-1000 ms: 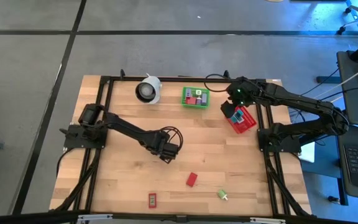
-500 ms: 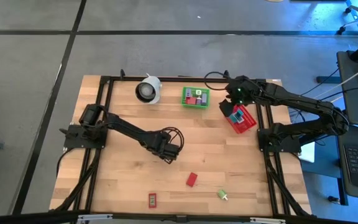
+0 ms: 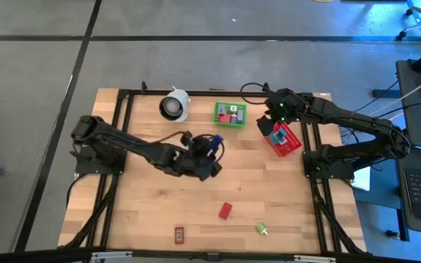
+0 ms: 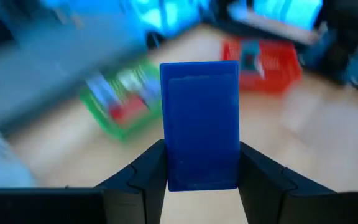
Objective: Pick & Place Office items
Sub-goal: Put the dark blue digital timer into the red bin
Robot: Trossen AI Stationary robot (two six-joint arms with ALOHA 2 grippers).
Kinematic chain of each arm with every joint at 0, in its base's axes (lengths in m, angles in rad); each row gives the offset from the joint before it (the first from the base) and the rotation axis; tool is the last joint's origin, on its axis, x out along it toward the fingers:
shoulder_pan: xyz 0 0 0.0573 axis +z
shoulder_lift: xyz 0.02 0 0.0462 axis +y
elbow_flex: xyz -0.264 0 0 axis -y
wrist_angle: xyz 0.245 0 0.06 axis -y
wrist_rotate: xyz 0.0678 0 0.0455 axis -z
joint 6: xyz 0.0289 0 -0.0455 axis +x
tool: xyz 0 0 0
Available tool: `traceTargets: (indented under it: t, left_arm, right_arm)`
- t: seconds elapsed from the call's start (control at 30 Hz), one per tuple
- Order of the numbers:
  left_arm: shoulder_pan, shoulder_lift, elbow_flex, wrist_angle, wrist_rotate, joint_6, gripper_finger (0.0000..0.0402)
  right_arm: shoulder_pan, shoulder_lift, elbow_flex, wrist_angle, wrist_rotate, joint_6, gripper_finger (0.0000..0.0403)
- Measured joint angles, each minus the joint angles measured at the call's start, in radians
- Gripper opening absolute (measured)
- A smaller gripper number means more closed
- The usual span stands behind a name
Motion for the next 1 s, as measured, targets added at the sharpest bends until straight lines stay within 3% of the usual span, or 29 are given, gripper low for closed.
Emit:
traceTargets:
  t: [0.13, 0.27, 0.47, 0.8, 1.0]
  left_arm:
    - [-0.011, -0.09, 0.0, 0.068, -0.176, 0.155, 0.0153]
    - [-0.008, -0.145, -0.001, 0.124, -0.244, 0.277, 0.0153]
    - [-0.001, -0.145, -0.001, 0.175, -0.247, 0.42, 0.0154]
    - [0.062, -0.138, -0.033, 0.167, -0.296, 0.32, 0.0154]
    - [0.111, -0.138, -0.033, 0.214, -0.211, 0.386, 0.0154]
  right_arm:
    - [0.0, 0.0, 0.0, 0.001, 0.0, 0.044, 0.027]
    - [0.013, 0.0, 0.0, 0.029, 0.006, 0.085, 0.027]
    - [0.09, 0.0, 0.0, 0.217, 0.006, 0.067, 0.027]
    - [0.234, 0.0, 0.0, 0.64, -0.034, 0.044, 0.027]
    - [0.283, 0.02, 0.0, 0.744, -0.113, -0.009, 0.027]
